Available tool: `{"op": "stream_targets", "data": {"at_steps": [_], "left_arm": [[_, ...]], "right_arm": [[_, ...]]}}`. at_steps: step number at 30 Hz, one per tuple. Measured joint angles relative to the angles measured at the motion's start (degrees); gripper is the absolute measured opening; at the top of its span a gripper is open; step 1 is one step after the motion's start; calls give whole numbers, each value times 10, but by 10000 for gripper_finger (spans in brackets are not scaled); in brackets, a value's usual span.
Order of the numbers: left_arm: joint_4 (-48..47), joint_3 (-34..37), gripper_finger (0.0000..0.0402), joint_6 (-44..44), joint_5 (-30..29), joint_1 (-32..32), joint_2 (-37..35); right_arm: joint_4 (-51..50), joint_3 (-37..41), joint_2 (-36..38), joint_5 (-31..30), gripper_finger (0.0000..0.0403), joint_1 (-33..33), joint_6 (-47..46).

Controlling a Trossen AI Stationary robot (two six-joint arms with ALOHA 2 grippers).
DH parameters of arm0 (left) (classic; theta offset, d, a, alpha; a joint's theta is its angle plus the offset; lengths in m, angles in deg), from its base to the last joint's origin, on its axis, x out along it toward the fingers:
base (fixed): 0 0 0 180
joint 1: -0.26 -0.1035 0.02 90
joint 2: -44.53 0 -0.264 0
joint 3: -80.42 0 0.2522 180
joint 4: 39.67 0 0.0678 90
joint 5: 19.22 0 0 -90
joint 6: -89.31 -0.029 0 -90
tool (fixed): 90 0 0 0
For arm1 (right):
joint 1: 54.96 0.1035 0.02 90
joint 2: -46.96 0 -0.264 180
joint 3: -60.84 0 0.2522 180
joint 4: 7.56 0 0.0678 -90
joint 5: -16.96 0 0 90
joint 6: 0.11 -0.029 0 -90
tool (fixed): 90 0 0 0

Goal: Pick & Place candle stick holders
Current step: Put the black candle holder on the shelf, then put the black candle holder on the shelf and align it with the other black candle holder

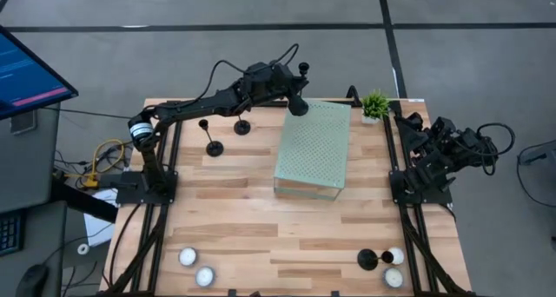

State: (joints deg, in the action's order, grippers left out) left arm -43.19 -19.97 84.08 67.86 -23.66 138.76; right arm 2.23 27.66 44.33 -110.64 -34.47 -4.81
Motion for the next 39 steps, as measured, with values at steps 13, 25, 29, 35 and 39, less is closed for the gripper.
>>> {"op": "stream_targets", "data": {"at_steps": [13, 25, 29, 35, 39], "left_arm": [[-82, 0, 211, -25, 0, 4, -42], [-323, 0, 240, -18, -41, 55, -205], [-341, 0, 233, -18, -81, 104, -256], [-352, 0, 232, -18, -147, 178, -291], [-360, 0, 231, -19, -184, 210, -298]], "right_arm": [[-70, -14, -1, -15, 298, 1, 35], [-520, -247, -136, -6, 316, 1, -107], [-725, -337, -237, 81, 315, 1, -216], [-978, -407, -378, 335, 315, 4, -343], [-1104, -410, -426, 478, 315, 33, -391]]}}
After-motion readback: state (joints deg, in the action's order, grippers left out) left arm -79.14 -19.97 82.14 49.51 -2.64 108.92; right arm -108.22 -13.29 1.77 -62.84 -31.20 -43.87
